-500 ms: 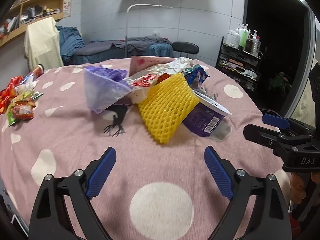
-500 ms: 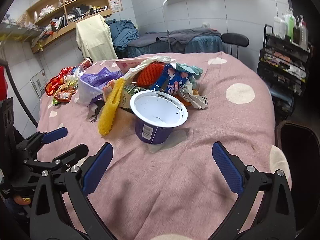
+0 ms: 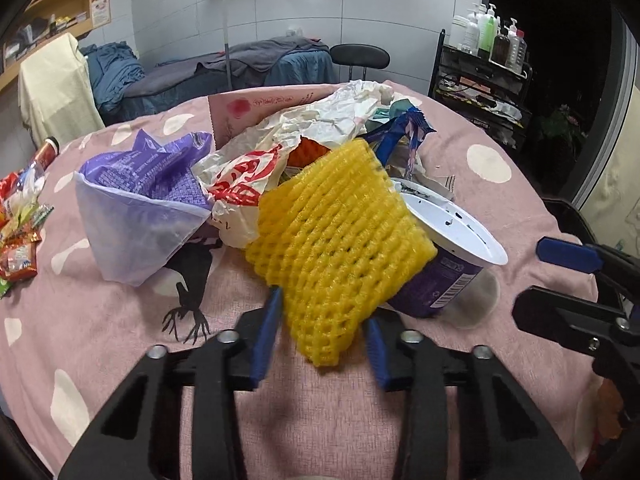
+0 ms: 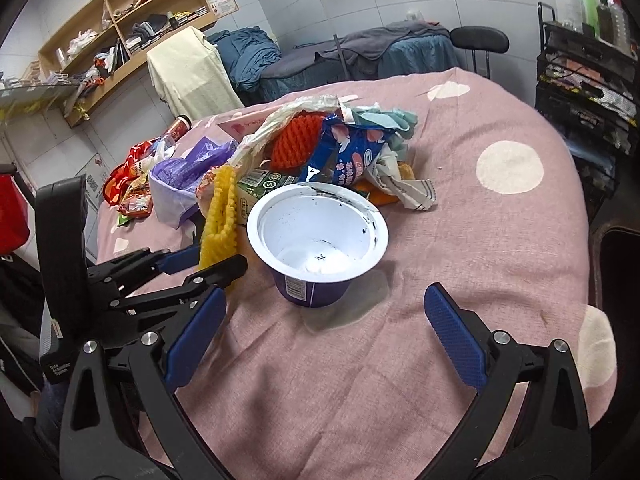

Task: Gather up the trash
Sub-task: 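Grasp the yellow foam net with the left tool while the right tool grasps the yogurt cup, then carry the white yogurt cup with the right tool over the black bin and release it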

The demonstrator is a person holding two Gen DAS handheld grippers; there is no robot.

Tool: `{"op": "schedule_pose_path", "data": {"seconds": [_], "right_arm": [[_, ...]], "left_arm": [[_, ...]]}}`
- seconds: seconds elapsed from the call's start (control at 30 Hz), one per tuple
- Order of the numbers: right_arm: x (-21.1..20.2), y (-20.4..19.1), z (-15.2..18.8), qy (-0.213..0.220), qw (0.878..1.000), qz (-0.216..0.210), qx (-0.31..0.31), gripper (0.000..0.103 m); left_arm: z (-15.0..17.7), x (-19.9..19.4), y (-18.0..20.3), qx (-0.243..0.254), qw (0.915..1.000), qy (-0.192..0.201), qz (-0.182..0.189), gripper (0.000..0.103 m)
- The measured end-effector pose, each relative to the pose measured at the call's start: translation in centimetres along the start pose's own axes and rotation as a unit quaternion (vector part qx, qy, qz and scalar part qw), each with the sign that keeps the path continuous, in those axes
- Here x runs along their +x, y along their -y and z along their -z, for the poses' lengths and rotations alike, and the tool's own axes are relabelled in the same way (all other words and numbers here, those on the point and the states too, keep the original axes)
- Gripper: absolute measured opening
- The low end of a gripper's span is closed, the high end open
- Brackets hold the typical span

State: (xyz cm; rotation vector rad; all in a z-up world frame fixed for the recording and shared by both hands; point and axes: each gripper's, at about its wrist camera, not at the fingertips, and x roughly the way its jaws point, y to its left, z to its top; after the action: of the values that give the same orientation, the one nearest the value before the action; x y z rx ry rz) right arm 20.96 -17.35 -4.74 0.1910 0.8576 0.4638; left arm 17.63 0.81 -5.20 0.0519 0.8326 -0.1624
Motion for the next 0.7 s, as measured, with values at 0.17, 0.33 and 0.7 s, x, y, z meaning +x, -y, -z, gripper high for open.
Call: {"op": "schedule_pose_path", "data": {"seconds": [0.17,0.33,0.7], "right_arm": [[2.2,0.0,-1.1,-0.029,0.999,-0.015,0.020,0.098],[4.8,-0.2,-2.2,-0.057,0.998,-0.009,0.031,0.098],[9.1,-1.0,-5.6,-0.085,0.996,0.008,0.028,0.094]], "left_arm": [[0.5,-1.3,-0.6,-0.027,0.9992,0.025,0.016,0.019],[1.2,-2.8,-0.9,-0.049,0.9972,0.045,0.035,0.018],[2.7,-3.5,-1.0,-0.063,0.9951,0.047,0.060,0.018]]}}
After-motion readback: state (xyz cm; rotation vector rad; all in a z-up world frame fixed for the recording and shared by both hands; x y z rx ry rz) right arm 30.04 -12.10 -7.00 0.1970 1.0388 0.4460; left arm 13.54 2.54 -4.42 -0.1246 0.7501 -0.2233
